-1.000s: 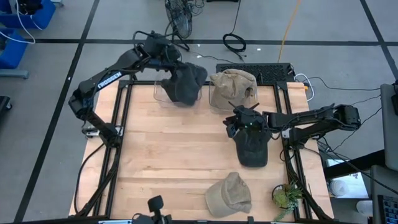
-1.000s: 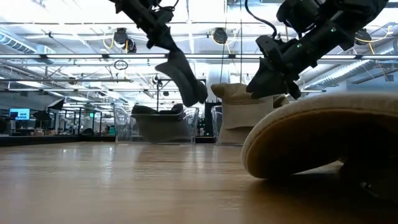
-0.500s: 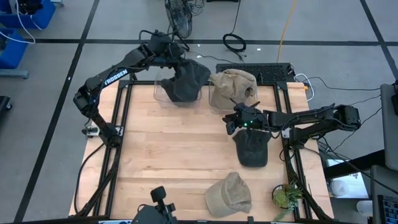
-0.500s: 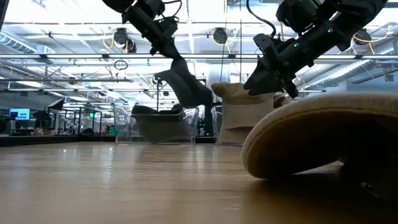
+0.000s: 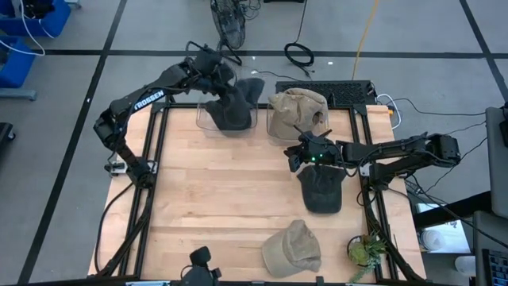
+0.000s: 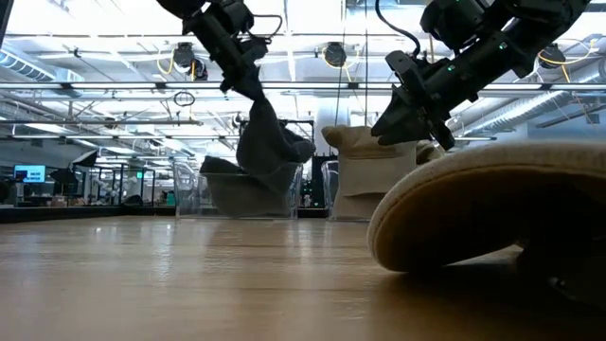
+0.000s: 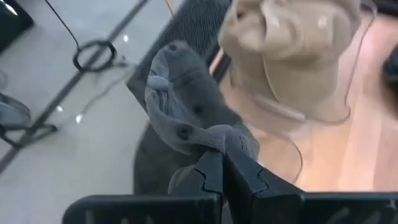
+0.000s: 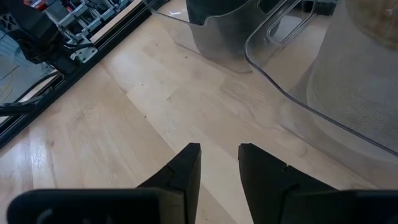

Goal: Pick & Place hat
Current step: Put the black cap into the left transparent bin

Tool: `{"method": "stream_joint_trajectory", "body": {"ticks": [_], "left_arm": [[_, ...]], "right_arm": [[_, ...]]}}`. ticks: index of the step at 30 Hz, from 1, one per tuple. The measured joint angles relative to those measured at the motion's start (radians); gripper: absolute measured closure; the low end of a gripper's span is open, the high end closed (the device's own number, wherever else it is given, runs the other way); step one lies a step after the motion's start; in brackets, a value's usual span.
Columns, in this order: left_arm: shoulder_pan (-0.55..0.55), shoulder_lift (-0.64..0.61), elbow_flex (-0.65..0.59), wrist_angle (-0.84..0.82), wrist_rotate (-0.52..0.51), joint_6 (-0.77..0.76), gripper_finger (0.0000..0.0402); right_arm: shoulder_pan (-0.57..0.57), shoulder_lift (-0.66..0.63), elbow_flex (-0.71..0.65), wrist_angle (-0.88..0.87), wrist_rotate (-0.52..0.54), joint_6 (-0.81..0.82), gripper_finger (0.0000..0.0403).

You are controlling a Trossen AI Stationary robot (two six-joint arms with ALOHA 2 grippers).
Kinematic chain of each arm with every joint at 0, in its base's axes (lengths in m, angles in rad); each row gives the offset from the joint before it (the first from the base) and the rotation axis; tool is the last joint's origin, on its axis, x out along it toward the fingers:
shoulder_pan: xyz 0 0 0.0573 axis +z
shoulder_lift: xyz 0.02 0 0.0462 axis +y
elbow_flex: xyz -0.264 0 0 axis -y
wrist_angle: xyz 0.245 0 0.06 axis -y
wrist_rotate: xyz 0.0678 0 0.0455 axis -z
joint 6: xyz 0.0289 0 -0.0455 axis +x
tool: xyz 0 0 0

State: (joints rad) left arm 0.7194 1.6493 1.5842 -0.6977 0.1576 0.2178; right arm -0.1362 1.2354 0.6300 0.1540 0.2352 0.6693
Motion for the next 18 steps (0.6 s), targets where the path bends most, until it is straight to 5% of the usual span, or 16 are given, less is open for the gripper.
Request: {"method": "stream_joint_trajectory", "body": {"ticks": [9, 18], "left_arm": [[-0.028, 0.001, -0.227, 0.133, -0.049, -0.150, 0.0394], [-0.028, 0.000, -0.298, 0.144, -0.092, -0.149, 0.0387]], "right_arm": [[0.000, 0.000, 0.000, 0.000, -0.001, 0.000, 0.0308], [0.000, 0.000, 0.000, 0.000, -0.002, 0.012, 0.0308]]}}
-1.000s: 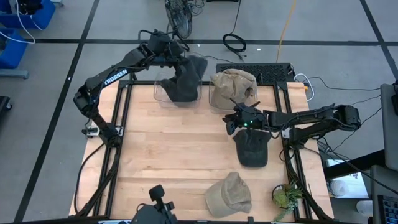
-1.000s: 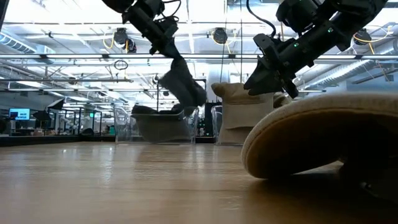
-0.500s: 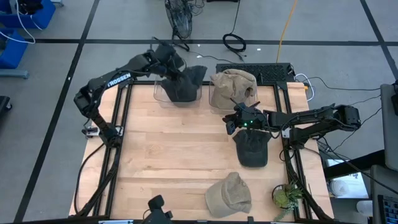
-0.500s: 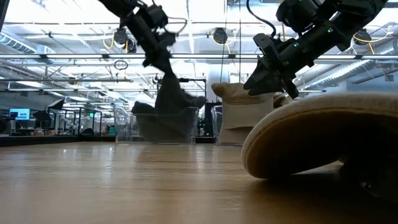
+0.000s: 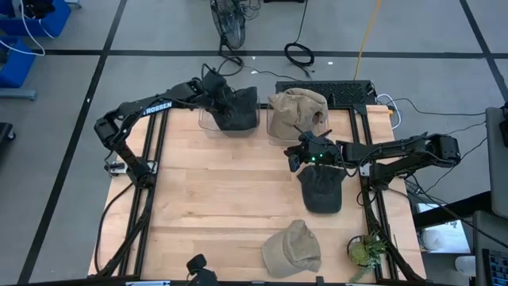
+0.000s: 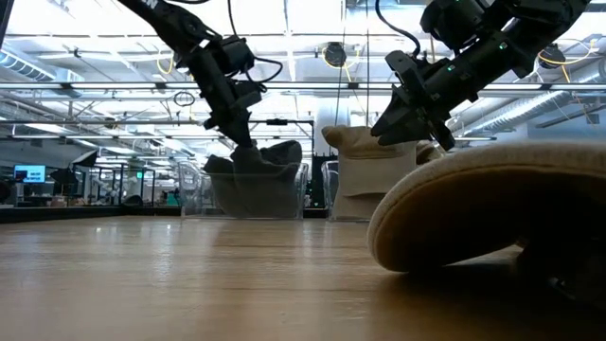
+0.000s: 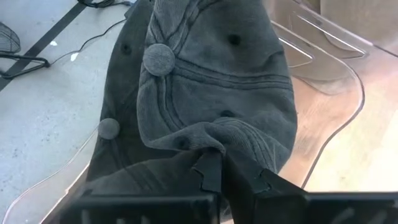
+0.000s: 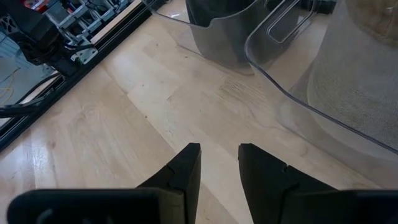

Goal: Pick & Place hat
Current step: Put the black cap into the left transparent bin

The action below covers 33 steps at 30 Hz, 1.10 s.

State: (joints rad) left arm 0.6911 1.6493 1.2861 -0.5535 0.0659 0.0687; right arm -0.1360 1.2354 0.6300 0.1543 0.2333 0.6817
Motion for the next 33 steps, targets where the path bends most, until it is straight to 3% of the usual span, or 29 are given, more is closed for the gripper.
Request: {"method": "stream_joint_trajectory", "body": {"ticks": [9, 24, 27, 33], "left_arm": [[-0.001, 0.000, 0.000, 0.000, 0.001, -0.028, 0.0314], [-0.015, -0.012, 0.000, -0.004, 0.000, 0.011, 0.0149], [-0.041, -0.031, 0.000, 0.003, -0.048, 0.042, 0.0133], [-0.098, -0.114, -0.002, 0.003, -0.242, 0.065, 0.0134]], "right_arm": [[0.000, 0.000, 0.000, 0.000, 0.000, 0.006, 0.0309], [0.000, 0.000, 0.000, 0.000, 0.000, 0.006, 0.0310], [0.000, 0.000, 0.000, 0.000, -0.002, 0.001, 0.0310], [0.000, 0.000, 0.000, 0.000, -0.003, -0.012, 0.0310]]}}
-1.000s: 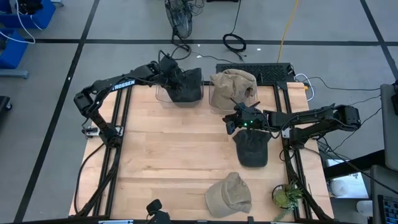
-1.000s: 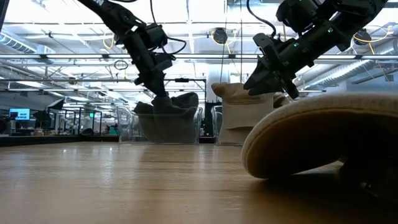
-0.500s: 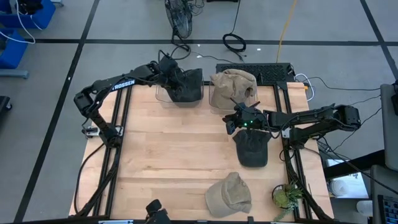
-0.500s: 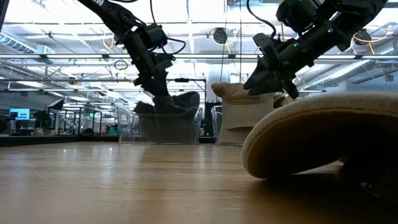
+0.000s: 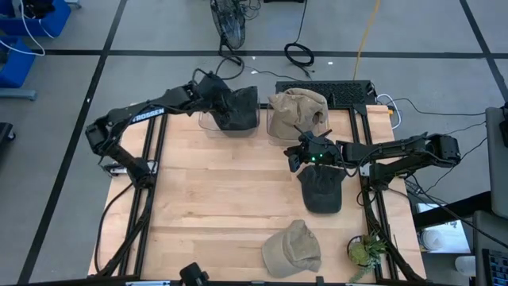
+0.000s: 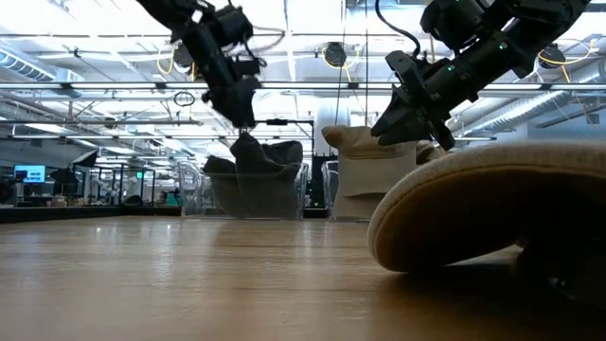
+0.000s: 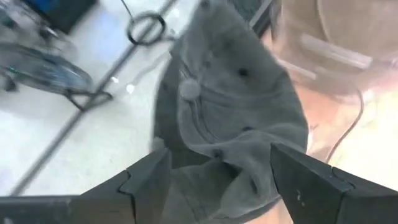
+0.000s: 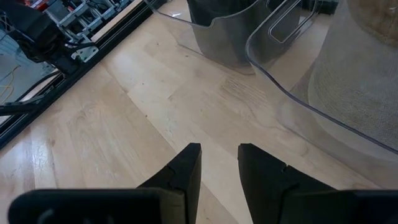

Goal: Pick & Place hat
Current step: Put the black cap into the left transparent bin

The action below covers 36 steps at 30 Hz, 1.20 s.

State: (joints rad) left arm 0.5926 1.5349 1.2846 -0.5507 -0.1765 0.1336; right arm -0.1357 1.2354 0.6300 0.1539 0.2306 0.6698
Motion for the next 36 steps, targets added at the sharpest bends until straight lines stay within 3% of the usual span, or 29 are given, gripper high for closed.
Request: {"method": "stream_joint_trajectory", "body": {"ticks": [10, 15, 20, 26, 31, 36], "left_arm": [[-0.111, -0.182, 0.002, -0.006, -0.042, -0.141, 0.0161], [-0.225, -0.197, 0.002, -0.058, -0.042, -0.220, 0.0181], [-0.358, -0.187, 0.002, -0.128, -0.055, -0.318, 0.0248], [-0.493, -0.185, 0.002, -0.154, -0.080, -0.462, 0.0382], [-0.579, -0.182, 0.002, -0.162, -0.076, -0.520, 0.0384], [-0.629, -0.170, -0.003, -0.219, 0.000, -0.508, 0.0397]], "right_arm": [[0.000, 0.000, 0.000, 0.000, 0.000, -0.004, 0.0310], [0.000, 0.000, 0.000, 0.002, 0.000, -0.001, 0.0310], [0.000, 0.000, 0.000, 0.008, 0.000, -0.001, 0.0310], [0.000, 0.000, 0.000, 0.007, 0.001, -0.001, 0.0310], [0.000, 0.000, 0.000, 0.008, 0.002, -0.004, 0.0310], [0.000, 0.000, 0.000, 0.043, 0.002, -0.001, 0.0310]]}}
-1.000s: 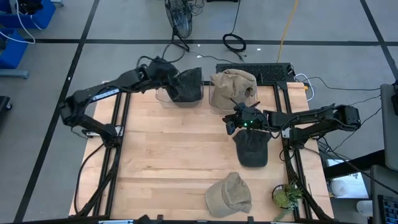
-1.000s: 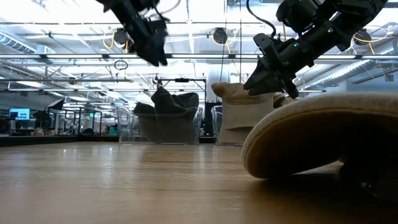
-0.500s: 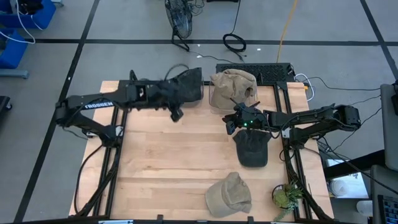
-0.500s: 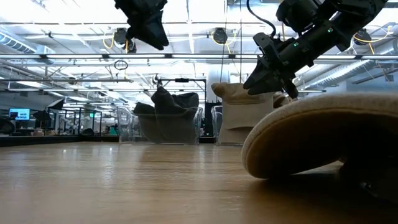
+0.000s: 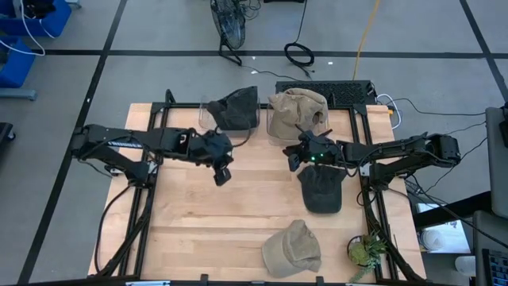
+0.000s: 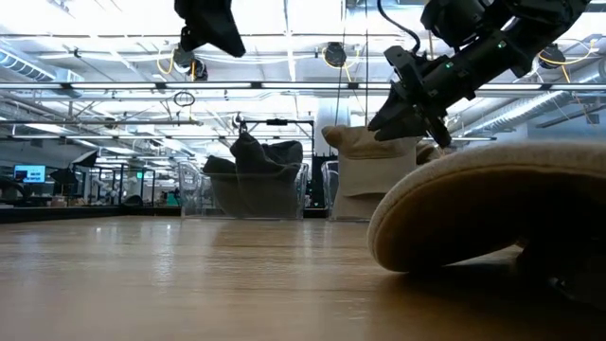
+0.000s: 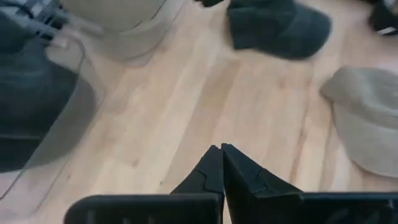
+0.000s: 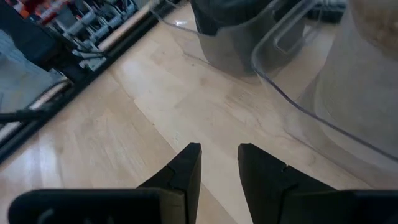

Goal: Pick & Place hat
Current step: Put the black cap into the left transparent bin

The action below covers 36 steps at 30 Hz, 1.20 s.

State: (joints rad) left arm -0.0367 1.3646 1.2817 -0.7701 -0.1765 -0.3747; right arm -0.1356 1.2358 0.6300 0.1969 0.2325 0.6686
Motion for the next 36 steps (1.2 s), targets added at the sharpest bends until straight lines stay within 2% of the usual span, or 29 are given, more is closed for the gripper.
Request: {"method": "stream_joint_trajectory", "body": {"ticks": [5, 12, 17, 23, 25, 29, 33, 36], "left_arm": [[-0.036, -0.024, -0.117, 0.087, 0.014, -0.010, 0.0398], [-0.045, -0.079, -0.358, 0.333, 0.136, -0.040, 0.0398], [-0.049, -0.136, -0.455, 0.372, 0.184, -0.054, 0.0397], [-0.079, -0.245, -0.514, 0.383, 0.186, -0.009, 0.0393], [-0.080, -0.282, -0.534, 0.371, 0.177, 0.022, 0.0394], [-0.063, -0.351, -0.562, 0.368, 0.175, 0.077, 0.0396], [-0.030, -0.399, -0.573, 0.346, 0.176, 0.119, 0.0390], [-0.005, -0.422, -0.573, 0.346, 0.202, 0.147, 0.0398]], "right_arm": [[0.000, 0.000, 0.000, 0.065, 0.001, -0.003, 0.0310], [0.000, 0.000, 0.000, 0.143, 0.001, 0.000, 0.0310], [-0.002, 0.000, 0.000, 0.196, 0.003, 0.013, 0.0310], [0.021, 0.005, 0.001, 0.512, 0.004, -0.016, 0.0310], [0.041, 0.008, 0.027, 0.559, 0.021, -0.054, 0.0314], [0.090, 0.023, 0.164, 0.400, 0.078, -0.169, 0.0332], [0.120, 0.079, 0.350, 0.104, 0.110, -0.238, 0.0351], [0.124, 0.132, 0.481, -0.119, 0.111, -0.227, 0.0355]]}}
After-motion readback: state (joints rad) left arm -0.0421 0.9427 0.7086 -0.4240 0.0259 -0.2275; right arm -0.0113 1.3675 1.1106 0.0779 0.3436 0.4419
